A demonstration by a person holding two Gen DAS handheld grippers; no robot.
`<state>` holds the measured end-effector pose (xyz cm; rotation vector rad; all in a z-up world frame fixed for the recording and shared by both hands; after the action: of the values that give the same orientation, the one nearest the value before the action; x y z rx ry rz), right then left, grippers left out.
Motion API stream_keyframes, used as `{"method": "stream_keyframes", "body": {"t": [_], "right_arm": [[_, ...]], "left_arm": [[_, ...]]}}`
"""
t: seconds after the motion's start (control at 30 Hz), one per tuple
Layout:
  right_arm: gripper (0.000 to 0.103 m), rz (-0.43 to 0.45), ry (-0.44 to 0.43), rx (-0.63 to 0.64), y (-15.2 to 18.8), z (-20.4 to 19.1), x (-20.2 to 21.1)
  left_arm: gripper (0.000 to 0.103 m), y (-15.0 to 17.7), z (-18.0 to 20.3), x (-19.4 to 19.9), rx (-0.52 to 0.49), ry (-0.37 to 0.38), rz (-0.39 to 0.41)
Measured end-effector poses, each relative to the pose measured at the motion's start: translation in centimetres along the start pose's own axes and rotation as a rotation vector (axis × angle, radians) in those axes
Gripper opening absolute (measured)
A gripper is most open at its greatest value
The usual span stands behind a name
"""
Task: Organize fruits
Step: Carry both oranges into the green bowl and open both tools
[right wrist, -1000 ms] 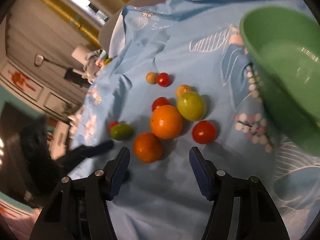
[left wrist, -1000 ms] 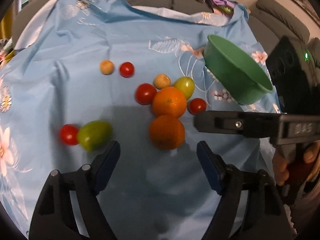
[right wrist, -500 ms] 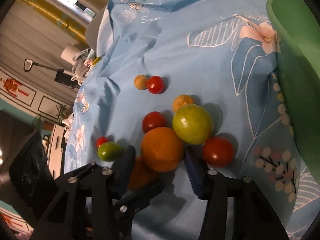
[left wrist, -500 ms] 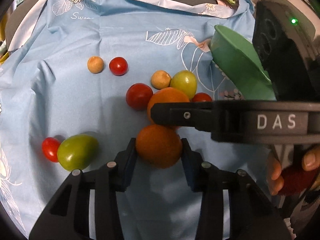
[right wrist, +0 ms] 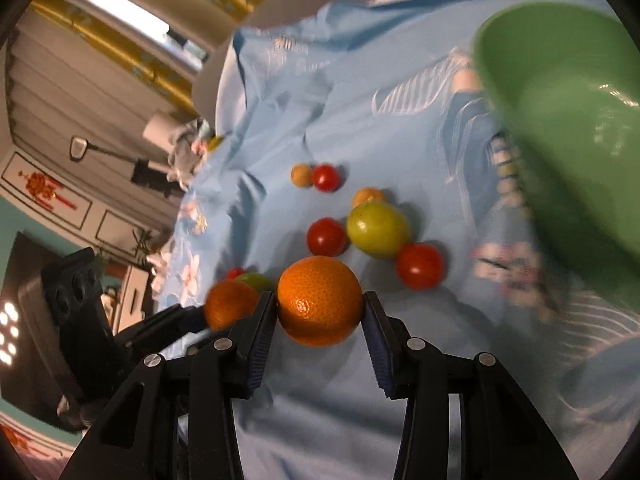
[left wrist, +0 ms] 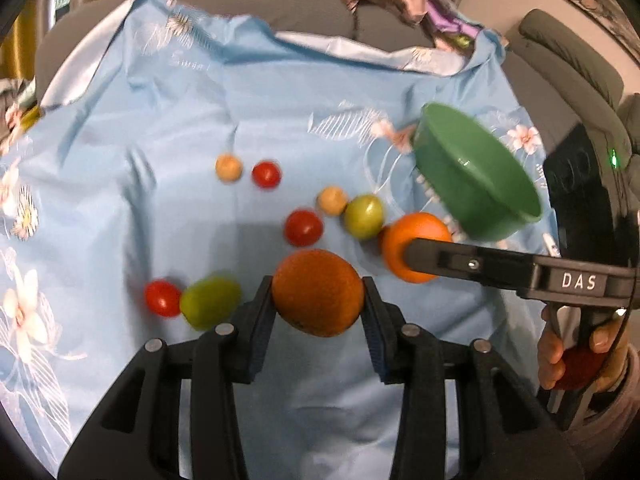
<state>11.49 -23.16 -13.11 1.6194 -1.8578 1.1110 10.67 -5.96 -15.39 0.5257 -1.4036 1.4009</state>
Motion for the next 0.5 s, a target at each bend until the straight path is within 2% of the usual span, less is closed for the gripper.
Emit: {"method": "stream_keyframes", "body": {"t": [0.07,0.27,0.5], "right_arm": [[0.045,0.052,0.033,0.004,-0.3,0.5,1.8],[0.045,0.227,0.207,0.042,-1.5,2.2,8.0],[0.045,0.338,0.389,-0.005,-2.2,6.5,12.4]], "left_arm": [[0.041,-0.8,1.3,0.2,-0.023,0.019,0.015],[0.041,-4.6,6.1,-0.7,-0.116,0.059,0.034],[0.041,-9.7,12.8,-2.9,-0.243,0.109,0.063]]}}
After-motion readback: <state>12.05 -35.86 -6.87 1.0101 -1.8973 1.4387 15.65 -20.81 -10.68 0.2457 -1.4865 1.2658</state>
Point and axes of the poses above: each gripper's, at about its wrist camera, not at the fingertips, and x roughly against the way its jaws point, z to its right, y to its underside, the point moved 7 cm from there along -x, roughly the way its jaws point, and after that the axes turned 8 degrees about -z, right-handed, at the moved point
